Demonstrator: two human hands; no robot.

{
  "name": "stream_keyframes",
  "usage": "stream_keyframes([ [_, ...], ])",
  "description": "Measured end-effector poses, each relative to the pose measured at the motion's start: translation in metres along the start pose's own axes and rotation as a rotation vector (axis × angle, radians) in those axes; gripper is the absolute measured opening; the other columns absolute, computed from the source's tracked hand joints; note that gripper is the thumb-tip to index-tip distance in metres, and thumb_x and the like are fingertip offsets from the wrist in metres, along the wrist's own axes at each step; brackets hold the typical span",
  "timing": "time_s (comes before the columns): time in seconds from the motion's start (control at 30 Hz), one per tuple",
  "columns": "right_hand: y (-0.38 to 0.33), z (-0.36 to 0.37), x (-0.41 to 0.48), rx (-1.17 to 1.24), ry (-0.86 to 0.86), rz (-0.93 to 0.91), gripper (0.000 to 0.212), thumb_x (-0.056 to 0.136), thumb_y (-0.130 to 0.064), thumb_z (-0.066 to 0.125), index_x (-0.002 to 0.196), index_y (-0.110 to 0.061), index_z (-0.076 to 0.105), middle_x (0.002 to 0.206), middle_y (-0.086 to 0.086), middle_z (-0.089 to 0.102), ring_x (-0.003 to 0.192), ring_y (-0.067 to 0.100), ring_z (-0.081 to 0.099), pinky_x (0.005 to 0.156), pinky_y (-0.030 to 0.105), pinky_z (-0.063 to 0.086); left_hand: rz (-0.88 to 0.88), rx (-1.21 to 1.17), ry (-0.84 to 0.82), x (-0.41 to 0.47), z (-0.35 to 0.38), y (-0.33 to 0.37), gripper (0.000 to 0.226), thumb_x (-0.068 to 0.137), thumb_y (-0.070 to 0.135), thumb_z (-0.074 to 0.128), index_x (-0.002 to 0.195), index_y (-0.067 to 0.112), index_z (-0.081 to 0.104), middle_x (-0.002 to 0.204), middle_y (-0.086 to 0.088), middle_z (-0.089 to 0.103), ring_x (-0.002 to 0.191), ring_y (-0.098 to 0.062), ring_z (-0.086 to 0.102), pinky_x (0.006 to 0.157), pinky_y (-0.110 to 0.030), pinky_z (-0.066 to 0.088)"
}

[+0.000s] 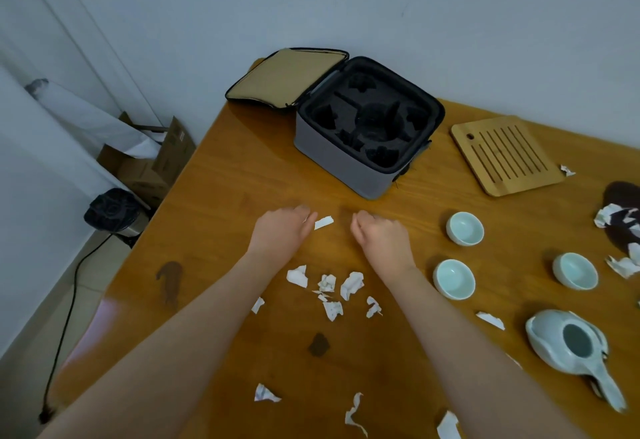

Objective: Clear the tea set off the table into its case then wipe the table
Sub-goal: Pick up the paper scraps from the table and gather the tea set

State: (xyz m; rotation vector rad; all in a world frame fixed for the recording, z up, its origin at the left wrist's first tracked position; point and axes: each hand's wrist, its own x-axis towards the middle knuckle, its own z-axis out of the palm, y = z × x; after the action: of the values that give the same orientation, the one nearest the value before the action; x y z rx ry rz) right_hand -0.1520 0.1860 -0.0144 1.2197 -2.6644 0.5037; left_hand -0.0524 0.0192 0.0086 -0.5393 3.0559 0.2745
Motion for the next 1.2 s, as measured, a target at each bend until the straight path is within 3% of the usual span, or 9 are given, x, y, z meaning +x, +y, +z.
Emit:
stream_keyframes([
  [0.27, 0.005, -0.063, -0.059, 0.032, 0.11, 0.092, 0.029, 0.08, -0.002, 0.072, 0.06, -0.008, 0.051, 0.042, 0.004, 0.043, 0.035, 0.018, 0.027, 0.04, 0.023, 0.021, 0.034, 0.049, 0.051, -0.046, -0.028, 0.061, 0.034, 0.104, 0.039, 0.029, 0.097, 0.017, 0.054, 0.073, 0.002, 0.057, 0.061, -0.013, 0.056, 0.051, -0.022, 0.041],
  [0.43, 0.022, -0.108, -0.118, 0.041, 0.128, 0.066, 0.036, 0.077, 0.0, 0.073, 0.058, -0.011, 0.045, 0.042, -0.001, 0.03, 0.035, 0.018, 0.021, 0.041, 0.017, 0.005, 0.035, 0.009, 0.106, -0.095, -0.036, 0.116, 0.034, 0.104, 0.038, 0.03, 0.081, 0.017, 0.043, 0.062, 0.002, 0.045, 0.058, -0.019, 0.049, 0.052, -0.029, 0.035],
  [0.53, 0.035, -0.131, -0.167, 0.055, 0.158, 0.082, 0.032, 0.08, -0.002, 0.067, 0.058, -0.011, 0.046, 0.041, 0.005, 0.041, 0.031, 0.022, 0.031, 0.04, 0.022, 0.015, 0.028, -0.116, 0.109, -0.134, -0.031, 0.161, 0.033, 0.104, 0.037, 0.032, 0.081, 0.016, 0.043, 0.066, 0.0, 0.05, 0.06, -0.019, 0.051, 0.053, -0.029, 0.035],
  [0.63, 0.043, -0.151, -0.225, 0.122, 0.133, 0.178, 0.028, 0.092, -0.017, 0.052, 0.064, -0.012, 0.048, 0.048, 0.008, 0.05, 0.04, 0.025, 0.043, 0.045, 0.028, 0.021, 0.007, -0.222, 0.074, -0.171, -0.026, 0.204, 0.033, 0.103, 0.038, 0.033, 0.08, 0.017, 0.043, 0.063, 0.004, 0.045, 0.057, -0.011, 0.046, 0.048, -0.024, 0.028],
  [0.77, 0.049, -0.171, -0.288, 0.194, 0.085, 0.231, 0.03, 0.093, -0.012, 0.052, 0.065, -0.017, 0.042, 0.05, -0.001, 0.04, 0.043, 0.015, 0.035, 0.047, 0.028, 0.021, 0.01, -0.285, 0.08, -0.217, -0.015, 0.246, 0.034, 0.103, 0.039, 0.033, 0.079, 0.018, 0.045, 0.063, 0.005, 0.046, 0.059, -0.015, 0.049, 0.049, -0.024, 0.032],
  [0.87, 0.05, -0.181, -0.323, 0.274, 0.065, 0.286, 0.035, 0.094, -0.011, 0.053, 0.063, -0.018, 0.04, 0.051, -0.011, 0.034, 0.044, 0.006, 0.031, 0.045, 0.021, 0.018, 0.03, -0.377, 0.121, -0.248, 0.002, 0.265, 0.037, 0.103, 0.039, 0.035, 0.078, 0.014, 0.047, 0.063, 0.001, 0.049, 0.06, -0.02, 0.053, 0.052, -0.029, 0.035],
  [1.0, 0.039, -0.188, -0.367, 0.334, 0.104, 0.335, 0.036, 0.097, -0.014, 0.052, 0.064, -0.02, 0.04, 0.053, -0.017, 0.033, 0.044, 0.002, 0.034, 0.046, 0.015, 0.022, 0.024, -0.547, 0.105, -0.279, 0.019, 0.286, 0.037, 0.102, 0.035, 0.039, 0.072, 0.015, 0.043, 0.059, 0.001, 0.047, 0.052, -0.014, 0.043, 0.051, -0.027, 0.032],
  [1.1, 0.03, -0.18, -0.404, 0.356, 0.143, 0.362, 0.036, 0.097, -0.015, 0.052, 0.064, -0.02, 0.039, 0.052, -0.014, 0.035, 0.043, 0.002, 0.034, 0.045, 0.016, 0.024, 0.016, -0.685, 0.117, -0.308, 0.035, 0.302, 0.038, 0.101, 0.033, 0.041, 0.065, 0.021, 0.037, 0.055, 0.005, 0.04, 0.05, -0.009, 0.032, 0.05, -0.023, 0.027],
  [1.2, 0.023, -0.162, -0.442, 0.391, 0.187, 0.369, 0.036, 0.097, -0.024, 0.046, 0.062, -0.018, 0.039, 0.05, -0.001, 0.041, 0.042, 0.013, 0.037, 0.043, 0.026, 0.026, 0.034, -0.748, 0.073, -0.338, 0.062, 0.312, 0.036, 0.1, 0.031, 0.043, 0.066, 0.023, 0.039, 0.057, 0.004, 0.042, 0.05, -0.009, 0.034, 0.049, -0.021, 0.029],
])
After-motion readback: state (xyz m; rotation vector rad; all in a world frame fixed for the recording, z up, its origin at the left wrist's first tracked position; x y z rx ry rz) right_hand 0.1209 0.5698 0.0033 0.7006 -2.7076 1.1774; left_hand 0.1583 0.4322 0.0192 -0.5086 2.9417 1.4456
